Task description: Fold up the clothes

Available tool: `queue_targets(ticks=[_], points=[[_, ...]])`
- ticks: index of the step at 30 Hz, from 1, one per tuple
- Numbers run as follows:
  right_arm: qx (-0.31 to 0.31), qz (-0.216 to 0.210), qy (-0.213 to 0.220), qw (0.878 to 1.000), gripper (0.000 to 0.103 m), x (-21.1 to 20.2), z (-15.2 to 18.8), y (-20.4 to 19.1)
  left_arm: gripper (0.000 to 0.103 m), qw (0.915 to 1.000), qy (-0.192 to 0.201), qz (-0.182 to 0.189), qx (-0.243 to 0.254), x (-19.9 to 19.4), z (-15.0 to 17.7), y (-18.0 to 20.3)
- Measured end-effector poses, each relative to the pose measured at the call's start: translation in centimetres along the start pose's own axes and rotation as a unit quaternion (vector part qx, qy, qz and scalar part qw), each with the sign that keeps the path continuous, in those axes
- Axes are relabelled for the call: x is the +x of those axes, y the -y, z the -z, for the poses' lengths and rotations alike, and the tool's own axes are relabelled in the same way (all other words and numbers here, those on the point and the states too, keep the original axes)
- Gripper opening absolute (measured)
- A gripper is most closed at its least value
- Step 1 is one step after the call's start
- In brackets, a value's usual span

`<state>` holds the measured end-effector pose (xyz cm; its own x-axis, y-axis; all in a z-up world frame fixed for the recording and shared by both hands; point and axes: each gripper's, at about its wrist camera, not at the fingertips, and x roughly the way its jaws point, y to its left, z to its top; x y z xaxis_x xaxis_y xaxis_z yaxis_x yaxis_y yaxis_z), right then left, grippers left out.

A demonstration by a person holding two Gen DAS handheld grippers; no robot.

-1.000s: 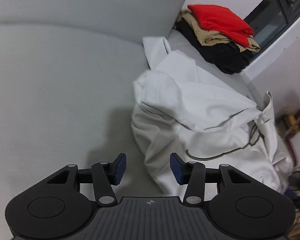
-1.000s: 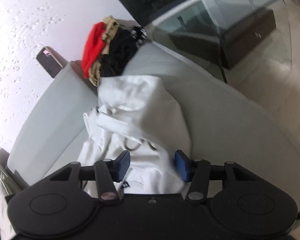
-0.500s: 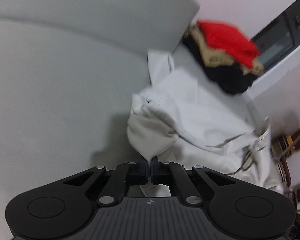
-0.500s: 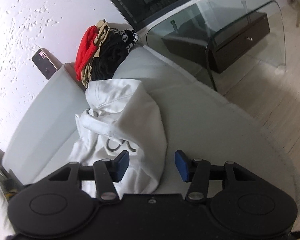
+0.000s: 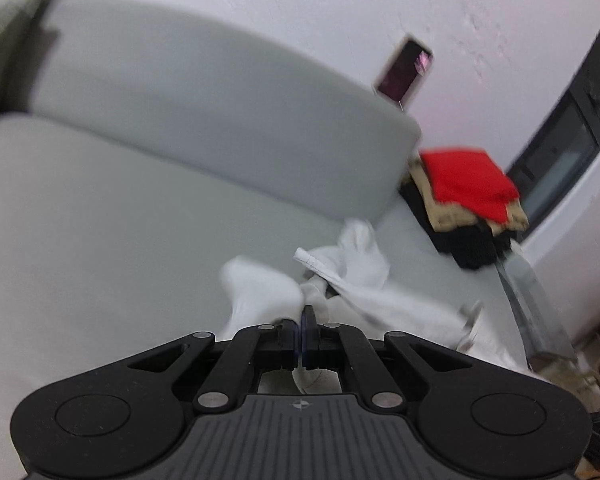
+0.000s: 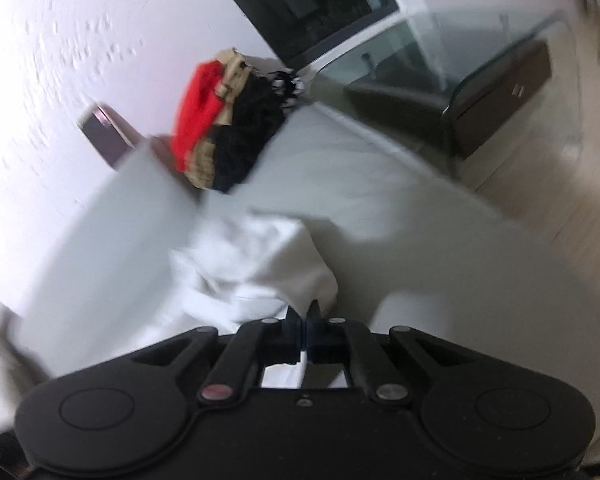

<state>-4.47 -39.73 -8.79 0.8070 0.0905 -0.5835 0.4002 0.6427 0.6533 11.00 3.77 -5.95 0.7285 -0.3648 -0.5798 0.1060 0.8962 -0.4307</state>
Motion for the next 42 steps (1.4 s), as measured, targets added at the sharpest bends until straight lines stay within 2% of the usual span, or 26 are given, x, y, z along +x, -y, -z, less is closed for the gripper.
queue_targets(ticks=[2, 4, 6, 8, 11, 15, 21, 22, 25, 28, 31, 33, 35, 40, 42], points=[[0.033, -0.045, -0.016, 0.998, 0.002, -1.5, -0.4, -0.3, 0.0, 0.9998, 0.016, -0.009, -0.003, -3.1, -0.6, -1.6], [0.038, -0.06, -0.028, 0.997, 0.002, -2.3, -0.4, -0.4, 0.0, 0.9997, 0.013, -0.017, -0.007, -5.3, -0.4, -3.2], [0.048, -0.043, -0.06, 0.996, 0.002, -1.2, 0.4, 0.2, 0.0, 0.9994, -0.01, -0.033, -0.009, -6.2, 0.8, -4.5], [0.061, -0.021, -0.095, 0.993, 0.002, 0.3, 1.6, 1.0, 0.0, 0.9965, -0.054, -0.064, -0.007, -5.7, 3.1, -5.6], [0.08, 0.006, -0.137, 0.987, 0.002, 2.4, 3.7, 2.2, 0.0, 0.9945, -0.075, -0.071, -0.018, -5.3, 4.5, -6.4], [0.066, 0.024, -0.143, 0.987, 0.002, 2.5, 4.8, 2.6, 0.0, 0.9923, -0.093, -0.074, -0.034, -4.8, 6.0, -7.0], [0.062, 0.024, -0.149, 0.987, 0.003, 2.0, 4.7, 3.6, 0.002, 0.9886, -0.118, -0.077, -0.054, -3.7, 8.0, -7.5], [0.061, 0.023, -0.151, 0.986, 0.004, 2.1, 4.8, 3.9, 0.005, 0.9879, -0.121, -0.077, -0.058, -3.6, 8.2, -7.5], [0.062, 0.015, -0.15, 0.987, 0.006, 3.0, 5.0, 4.3, 0.03, 0.9857, -0.13, -0.071, -0.079, -3.8, 9.3, -7.9], [0.056, 0.003, -0.154, 0.986, 0.007, 3.2, 4.9, 4.5, 0.034, 0.9831, -0.141, -0.059, -0.102, -3.7, 10.3, -8.3], [0.043, -0.011, -0.168, 0.985, 0.014, 3.6, 4.5, 4.4, 0.033, 0.9811, -0.146, -0.048, -0.118, -3.5, 10.9, -8.5], [0.03, -0.02, -0.174, 0.984, 0.026, 3.8, 4.2, 4.2, 0.034, 0.9818, -0.148, -0.046, -0.11, -3.2, 11.0, -8.2], [0.006, -0.011, -0.179, 0.984, 0.053, 4.2, 4.1, 3.8, 0.034, 0.9829, -0.149, -0.043, -0.099, -2.9, 11.0, -7.9], [-0.049, -0.001, -0.195, 0.979, 0.055, 5.0, 4.0, 3.7, 0.035, 0.9853, -0.147, -0.028, -0.083, -1.6, 11.1, -7.3], [-0.06, -0.01, -0.197, 0.978, 0.049, 5.0, 4.0, 3.6, 0.035, 0.9849, -0.146, -0.013, -0.092, -1.0, 11.2, -7.5]])
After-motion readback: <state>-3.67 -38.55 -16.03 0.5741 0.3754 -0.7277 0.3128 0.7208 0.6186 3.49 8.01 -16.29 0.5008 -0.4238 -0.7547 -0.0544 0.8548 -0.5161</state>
